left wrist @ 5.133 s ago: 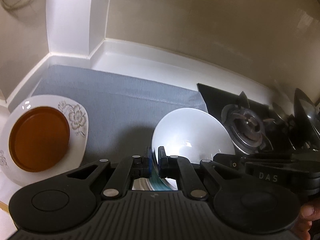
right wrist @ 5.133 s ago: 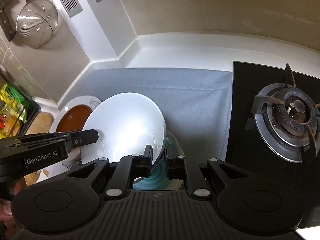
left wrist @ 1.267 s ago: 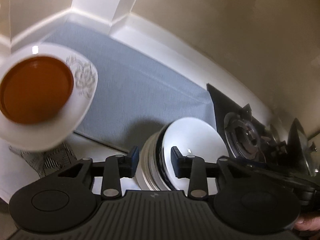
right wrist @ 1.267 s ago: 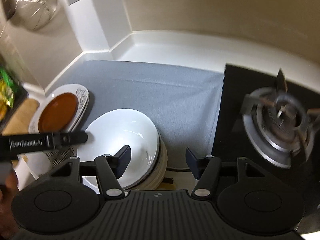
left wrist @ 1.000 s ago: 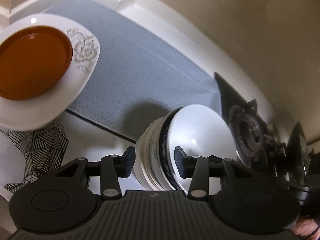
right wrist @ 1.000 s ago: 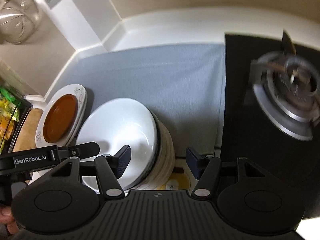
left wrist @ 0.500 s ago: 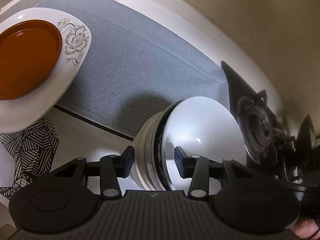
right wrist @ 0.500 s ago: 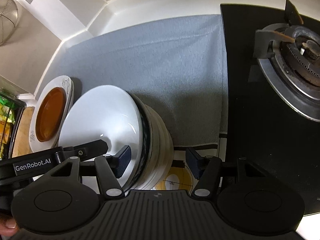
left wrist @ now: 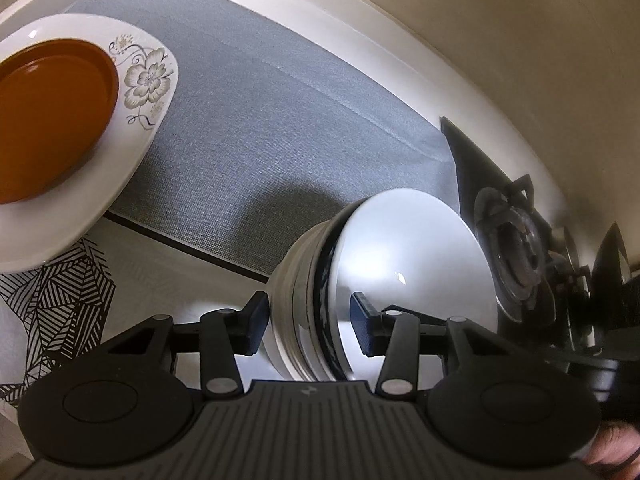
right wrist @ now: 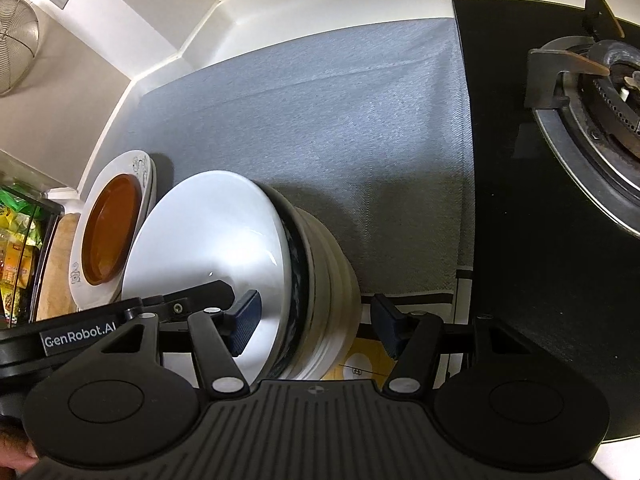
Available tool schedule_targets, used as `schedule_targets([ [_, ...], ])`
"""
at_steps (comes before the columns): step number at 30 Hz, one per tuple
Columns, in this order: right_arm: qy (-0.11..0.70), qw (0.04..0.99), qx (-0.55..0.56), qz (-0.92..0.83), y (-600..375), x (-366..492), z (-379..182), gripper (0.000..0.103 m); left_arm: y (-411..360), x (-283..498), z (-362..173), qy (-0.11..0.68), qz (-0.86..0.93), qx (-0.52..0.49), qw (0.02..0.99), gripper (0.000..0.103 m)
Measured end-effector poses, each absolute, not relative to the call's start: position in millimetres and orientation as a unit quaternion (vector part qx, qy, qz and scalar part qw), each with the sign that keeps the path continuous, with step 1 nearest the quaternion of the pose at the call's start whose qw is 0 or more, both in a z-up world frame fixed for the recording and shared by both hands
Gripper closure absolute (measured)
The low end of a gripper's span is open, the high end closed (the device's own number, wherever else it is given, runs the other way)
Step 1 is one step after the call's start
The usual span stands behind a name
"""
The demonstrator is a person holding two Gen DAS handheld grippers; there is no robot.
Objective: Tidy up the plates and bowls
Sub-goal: 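Carry the bowl stack with both grippers toward the plate stack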
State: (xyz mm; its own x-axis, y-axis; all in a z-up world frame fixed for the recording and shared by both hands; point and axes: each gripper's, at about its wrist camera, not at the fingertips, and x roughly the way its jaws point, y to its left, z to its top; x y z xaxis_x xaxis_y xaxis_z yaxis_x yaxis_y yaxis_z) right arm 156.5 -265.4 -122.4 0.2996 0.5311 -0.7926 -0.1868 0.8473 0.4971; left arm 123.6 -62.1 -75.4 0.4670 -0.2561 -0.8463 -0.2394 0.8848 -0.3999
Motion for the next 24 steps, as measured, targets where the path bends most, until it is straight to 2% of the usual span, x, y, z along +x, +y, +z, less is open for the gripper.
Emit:
schedule_targets([
  [2, 0.544, 0.789, 0.157, 0.238, -264, 157, -122, 0.047, -63, 122, -74, 0.514, -0.006, -0.232, 0.826, 0.057],
  [7, 0.523, 0.807, 0.133, 0.241, -263, 151, -117, 0.051, -64, 118, -71, 0.505, -0.009, -0.218, 0.835, 0.064],
  [9, 0.513, 0.814, 0.136, 0.238, -265, 149, -116, 0.059, -61, 118, -73, 0.503, -0.010, -0.225, 0.834, 0.065],
  [12, 0.505, 0.816, 0.157, 0.232, -271, 148, -117, 0.065, -61, 119, -72, 0.501, -0.017, -0.222, 0.836, 0.065],
  [24, 0.462, 0.849, 0.172, 0.190, -260, 134, -86, 0.065, -39, 128, -40, 0.466, -0.067, -0.196, 0.860, 0.065],
])
